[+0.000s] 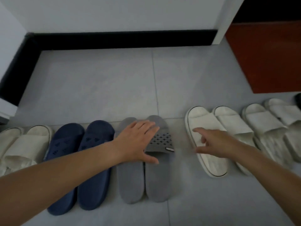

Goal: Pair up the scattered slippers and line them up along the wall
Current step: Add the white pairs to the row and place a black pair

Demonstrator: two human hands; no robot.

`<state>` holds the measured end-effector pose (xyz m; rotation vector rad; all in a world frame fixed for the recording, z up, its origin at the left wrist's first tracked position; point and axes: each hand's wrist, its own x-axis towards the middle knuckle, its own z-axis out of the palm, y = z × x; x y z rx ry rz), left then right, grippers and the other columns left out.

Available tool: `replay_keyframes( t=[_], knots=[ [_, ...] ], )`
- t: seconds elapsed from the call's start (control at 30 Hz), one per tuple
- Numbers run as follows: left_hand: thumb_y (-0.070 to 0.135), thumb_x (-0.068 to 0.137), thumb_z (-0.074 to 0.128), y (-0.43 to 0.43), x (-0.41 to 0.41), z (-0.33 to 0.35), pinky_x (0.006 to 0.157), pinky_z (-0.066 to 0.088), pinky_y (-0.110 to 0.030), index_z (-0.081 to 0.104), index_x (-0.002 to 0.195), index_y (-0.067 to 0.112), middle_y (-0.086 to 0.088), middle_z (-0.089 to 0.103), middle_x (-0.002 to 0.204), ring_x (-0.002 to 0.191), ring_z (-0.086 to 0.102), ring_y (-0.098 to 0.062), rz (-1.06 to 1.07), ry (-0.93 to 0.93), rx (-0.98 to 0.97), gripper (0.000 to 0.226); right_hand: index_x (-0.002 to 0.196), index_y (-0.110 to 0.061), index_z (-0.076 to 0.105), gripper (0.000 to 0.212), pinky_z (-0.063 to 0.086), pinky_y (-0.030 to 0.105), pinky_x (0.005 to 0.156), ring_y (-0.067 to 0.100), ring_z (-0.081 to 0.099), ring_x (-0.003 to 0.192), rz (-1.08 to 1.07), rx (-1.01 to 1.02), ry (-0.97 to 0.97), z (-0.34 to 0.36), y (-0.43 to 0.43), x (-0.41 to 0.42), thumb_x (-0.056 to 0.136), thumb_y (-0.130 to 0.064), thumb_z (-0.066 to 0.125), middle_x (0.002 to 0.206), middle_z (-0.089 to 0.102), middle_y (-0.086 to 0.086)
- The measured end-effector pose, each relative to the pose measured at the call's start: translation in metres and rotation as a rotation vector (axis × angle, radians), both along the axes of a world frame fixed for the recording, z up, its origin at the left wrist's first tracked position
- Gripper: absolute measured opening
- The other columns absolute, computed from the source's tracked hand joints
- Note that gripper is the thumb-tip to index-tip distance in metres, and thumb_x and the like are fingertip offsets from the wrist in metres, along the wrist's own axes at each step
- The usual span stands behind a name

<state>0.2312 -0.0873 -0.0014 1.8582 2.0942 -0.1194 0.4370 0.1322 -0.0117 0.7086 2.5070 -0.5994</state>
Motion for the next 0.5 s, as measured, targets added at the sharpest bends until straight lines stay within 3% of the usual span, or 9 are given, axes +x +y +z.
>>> replay_keyframes(
  t=[0.17, 0.3, 0.43, 0.5],
  knots=[
    [0.065, 0.078, 0.052, 0.088, 0.057, 0.024, 0.113, 0.029, -0.044, 0.029, 0.140, 0.011, -0.012, 0.023, 0.153, 0.142, 0.018, -0.025, -0.076, 0.019, -0.018, 0.086, 0.138, -0.028, 0.034, 0.077, 0.046, 0.033, 0.088, 0.020, 0.054, 0.115, 0.108, 0.206, -0.110, 0.024, 0.092, 0.033, 0.074, -0.055, 0.067, 0.129, 0.050, 0.002],
    [0.052, 0.083, 0.055, 0.134, 0.096, 0.031, 0.106, 0.038, -0.043, 0.035, 0.135, 0.009, -0.011, 0.025, 0.151, 0.141, 0.020, -0.024, -0.023, 0.048, -0.075, 0.070, 0.146, -0.023, 0.016, 0.095, 0.047, 0.035, 0.082, 0.026, 0.053, 0.116, 0.428, 0.369, -0.262, 0.013, 0.135, 0.055, 0.073, -0.049, 0.070, 0.142, 0.029, 0.005],
    [0.049, 0.086, 0.053, 0.155, 0.120, 0.034, 0.097, 0.041, -0.042, 0.034, 0.134, 0.010, -0.009, 0.028, 0.149, 0.138, 0.025, -0.024, 0.119, 0.059, -0.190, 0.064, 0.149, -0.022, -0.001, 0.110, 0.046, 0.035, 0.084, 0.027, 0.051, 0.120, 0.428, 0.298, -0.255, -0.005, 0.160, 0.055, 0.072, -0.041, 0.075, 0.152, 0.015, 0.004],
    [0.047, 0.086, 0.052, 0.154, 0.124, 0.037, 0.098, 0.043, -0.043, 0.034, 0.133, 0.010, -0.008, 0.032, 0.146, 0.135, 0.029, -0.024, 0.176, 0.050, -0.246, 0.063, 0.148, -0.025, 0.001, 0.107, 0.048, 0.036, 0.085, 0.028, 0.053, 0.117, 0.374, 0.220, -0.232, -0.012, 0.164, 0.052, 0.072, -0.035, 0.075, 0.151, 0.015, 0.003]
  ],
)
